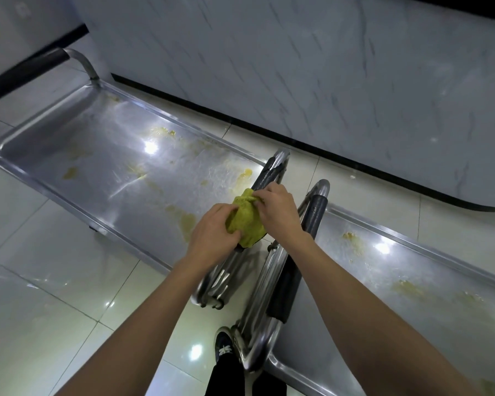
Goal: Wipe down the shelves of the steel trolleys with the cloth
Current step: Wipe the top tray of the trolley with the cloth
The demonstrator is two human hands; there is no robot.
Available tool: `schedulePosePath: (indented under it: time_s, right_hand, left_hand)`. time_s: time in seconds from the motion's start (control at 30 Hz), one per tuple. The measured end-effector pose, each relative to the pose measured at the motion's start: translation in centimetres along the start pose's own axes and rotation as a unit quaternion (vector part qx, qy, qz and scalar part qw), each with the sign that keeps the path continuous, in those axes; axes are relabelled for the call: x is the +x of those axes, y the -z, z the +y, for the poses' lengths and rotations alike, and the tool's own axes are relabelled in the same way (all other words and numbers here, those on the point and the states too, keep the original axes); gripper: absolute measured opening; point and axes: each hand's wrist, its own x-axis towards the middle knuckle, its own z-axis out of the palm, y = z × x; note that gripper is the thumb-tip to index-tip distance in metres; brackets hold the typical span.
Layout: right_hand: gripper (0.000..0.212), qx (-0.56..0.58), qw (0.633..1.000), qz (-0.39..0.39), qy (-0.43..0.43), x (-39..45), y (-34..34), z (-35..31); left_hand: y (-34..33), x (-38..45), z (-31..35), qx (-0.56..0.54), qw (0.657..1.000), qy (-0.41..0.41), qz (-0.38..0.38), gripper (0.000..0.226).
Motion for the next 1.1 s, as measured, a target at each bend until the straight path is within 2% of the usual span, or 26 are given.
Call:
schedulePosePath:
  time_s: [0.17,0.3,0.37,0.6,0.77,0.9,0.97,1.1]
  right_hand:
    - [0.021,0.004,1.0,0.026,0.015,-0.8,0.6,-0.4]
    - [0.015,0.059,0.996,0.051,0.032,-1.7,1.5,-0.7]
    - [0.014,0.078,0.994,0.063,0.041,-2.2,2.0,-0.8]
    - [0.017,0.134,0.981,0.131,0.048,-4.2,5.3,0.3]
    - [0.025,0.159,0.977,0.141,0.016,-6.0,7.9,0.4]
    - [0.017,0.236,0.962,0.135,0.021,-7.9,10.2,-0.1]
    - [0.024,0.282,0.946,0.16,0.016,-8.8,11.1,-0.4]
    - [0.066,0.314,0.924,0.219,0.018,-10.5,13.0,0.6]
  left_hand:
    - [-0.1,-0.3,0.7,0.011,0.998,0.051,0.018,0.061]
    - [0.0,-0.5,1.0,0.005,0.996,0.033,0.077,0.022]
    - [0.5,-0.4,1.4,0.004,0.995,0.026,0.098,0.017]
    - [3.6,-0.1,4.3,0.043,0.992,-0.087,0.075,0.006]
    - [5.5,0.6,7.7,0.043,0.986,-0.149,0.061,0.016]
    - [7.1,1.1,11.1,0.011,0.973,-0.228,0.041,0.023]
    - [7.7,1.3,13.0,-0.013,0.965,-0.262,0.025,0.027]
    - [7.8,1.6,16.2,-0.04,0.951,-0.306,-0.014,0.032]
